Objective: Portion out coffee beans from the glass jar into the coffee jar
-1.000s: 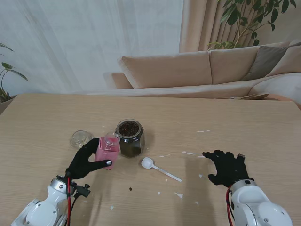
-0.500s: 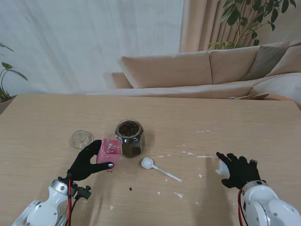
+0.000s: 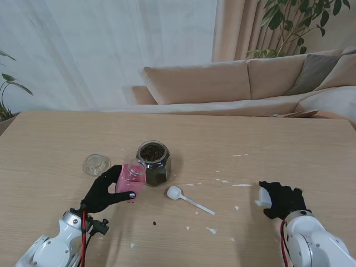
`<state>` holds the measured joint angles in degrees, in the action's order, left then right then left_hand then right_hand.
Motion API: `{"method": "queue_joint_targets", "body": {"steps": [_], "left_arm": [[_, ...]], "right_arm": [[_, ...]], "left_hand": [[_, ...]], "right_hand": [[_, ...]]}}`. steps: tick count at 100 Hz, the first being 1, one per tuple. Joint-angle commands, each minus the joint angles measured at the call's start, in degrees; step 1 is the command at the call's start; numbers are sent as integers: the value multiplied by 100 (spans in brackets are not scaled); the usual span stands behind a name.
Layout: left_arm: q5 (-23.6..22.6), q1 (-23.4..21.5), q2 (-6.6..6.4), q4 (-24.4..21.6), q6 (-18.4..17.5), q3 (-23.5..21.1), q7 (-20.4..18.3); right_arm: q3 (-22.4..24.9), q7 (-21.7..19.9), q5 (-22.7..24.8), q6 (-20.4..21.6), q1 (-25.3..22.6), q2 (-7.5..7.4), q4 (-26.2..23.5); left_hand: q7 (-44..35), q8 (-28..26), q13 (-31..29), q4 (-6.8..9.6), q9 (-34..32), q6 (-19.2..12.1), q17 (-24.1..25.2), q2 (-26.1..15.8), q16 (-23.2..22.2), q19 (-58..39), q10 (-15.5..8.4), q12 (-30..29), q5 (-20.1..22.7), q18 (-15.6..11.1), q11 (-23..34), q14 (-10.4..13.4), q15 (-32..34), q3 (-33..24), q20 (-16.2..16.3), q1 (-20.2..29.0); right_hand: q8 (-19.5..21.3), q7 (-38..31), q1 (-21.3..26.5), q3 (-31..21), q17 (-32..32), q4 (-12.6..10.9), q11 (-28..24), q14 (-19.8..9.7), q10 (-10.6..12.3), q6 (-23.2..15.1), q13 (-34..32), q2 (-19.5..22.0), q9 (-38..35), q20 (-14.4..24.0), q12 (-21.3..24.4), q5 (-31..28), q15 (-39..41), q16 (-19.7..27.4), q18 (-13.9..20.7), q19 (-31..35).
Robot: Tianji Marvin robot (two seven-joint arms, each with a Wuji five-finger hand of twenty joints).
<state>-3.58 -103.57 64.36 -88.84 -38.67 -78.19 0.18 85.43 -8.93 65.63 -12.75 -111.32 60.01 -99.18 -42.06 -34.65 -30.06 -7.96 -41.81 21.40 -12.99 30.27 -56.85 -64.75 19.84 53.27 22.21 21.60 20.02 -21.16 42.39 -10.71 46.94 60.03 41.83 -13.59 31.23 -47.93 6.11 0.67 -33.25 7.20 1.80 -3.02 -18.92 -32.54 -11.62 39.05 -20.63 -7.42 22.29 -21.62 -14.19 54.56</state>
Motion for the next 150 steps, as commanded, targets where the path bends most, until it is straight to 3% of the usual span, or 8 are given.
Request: {"method": "queue_joint_targets", "body": {"steps": [1,22,34,37,61,93,114,150], "left_arm": [[3,-17,32,-26,-13,7,-82],[4,-24,32,-22,-34,-10,-80],[-9,-30,22,-22,-60,-13,-100],[4,-30,18,-23,-62,-13,-120],[45,-23,-6,-15,-109,-12,-204],[-12,-58,-53,-35,-174,-14,-318],[-13,-182,-120,-161,-251,-76,-499],[-405,-295,-253,-289,-354,-152,-778]], "right_arm": [[-46,-48,24,25,19,8,44],[-98,366,-12,98,91,33,198],[-50,518,-184,170,33,65,93],[-27,553,-203,197,-1,73,32],[102,823,-434,532,-323,147,-656],[-173,971,-1704,960,-394,271,-1658],[-704,952,-2236,1400,-31,277,-1947],[-1520,415,-2825,1929,836,190,-1916]], "left_hand": [[-1289,-360,-68,172,-639,-1078,1,-1111,-91,1,-775,549,519,-45,1020,106,13,-1882,54,1394],[-1284,-371,-73,174,-644,-1069,-1,-1109,-90,-1,-773,549,517,-45,1022,101,15,-1884,53,1394],[-1283,-378,-77,171,-646,-1080,-6,-1111,-89,-4,-778,546,516,-46,1020,108,16,-1877,54,1394],[-1282,-379,-71,172,-647,-1079,2,-1112,-89,-1,-778,548,517,-49,1022,109,14,-1878,53,1394],[-1274,-383,-79,174,-649,-1078,-6,-1109,-88,-4,-776,544,521,-43,1020,104,16,-1877,52,1394],[-1264,-391,-93,174,-661,-1090,-27,-1114,-84,-10,-785,545,533,-45,1017,109,18,-1864,51,1394],[-1258,-396,-102,176,-673,-1094,-34,-1113,-75,-4,-794,541,538,-36,1007,117,7,-1853,48,1394],[-1259,-399,-108,185,-675,-1097,-37,-1140,-67,4,-803,548,535,-44,976,146,-4,-1811,42,1394]], "right_hand": [[109,-418,-19,-211,109,137,-420,-45,105,219,-175,-199,73,137,-229,-95,231,-154,87,258],[448,-1833,325,-716,699,187,-1131,-119,150,142,-915,-387,-931,403,-719,-914,1124,-541,102,1088],[437,-2137,514,-848,891,191,-1209,-165,70,148,-1145,-316,-1234,442,-774,-1176,1273,-586,132,1280],[153,-2416,593,-901,956,204,-1226,-175,27,165,-1231,-308,-1370,367,-823,-1226,1320,-566,144,1368],[51,-2564,760,-1012,1207,173,-1267,-177,-107,276,-1548,-254,-1683,353,-824,-1525,1431,-596,176,1487],[-113,-2554,968,-1056,1308,133,-1230,-107,-217,361,-1702,-206,-1888,347,-796,-1765,1463,-620,148,1562],[-172,-2563,1030,-1029,1376,138,-1198,-100,-220,350,-1825,-204,-2047,348,-782,-1945,1454,-623,146,1582],[-227,-2513,1057,-1019,1379,135,-1132,-102,-230,338,-1868,-162,-2070,345,-762,-1982,1385,-607,147,1579]]}}
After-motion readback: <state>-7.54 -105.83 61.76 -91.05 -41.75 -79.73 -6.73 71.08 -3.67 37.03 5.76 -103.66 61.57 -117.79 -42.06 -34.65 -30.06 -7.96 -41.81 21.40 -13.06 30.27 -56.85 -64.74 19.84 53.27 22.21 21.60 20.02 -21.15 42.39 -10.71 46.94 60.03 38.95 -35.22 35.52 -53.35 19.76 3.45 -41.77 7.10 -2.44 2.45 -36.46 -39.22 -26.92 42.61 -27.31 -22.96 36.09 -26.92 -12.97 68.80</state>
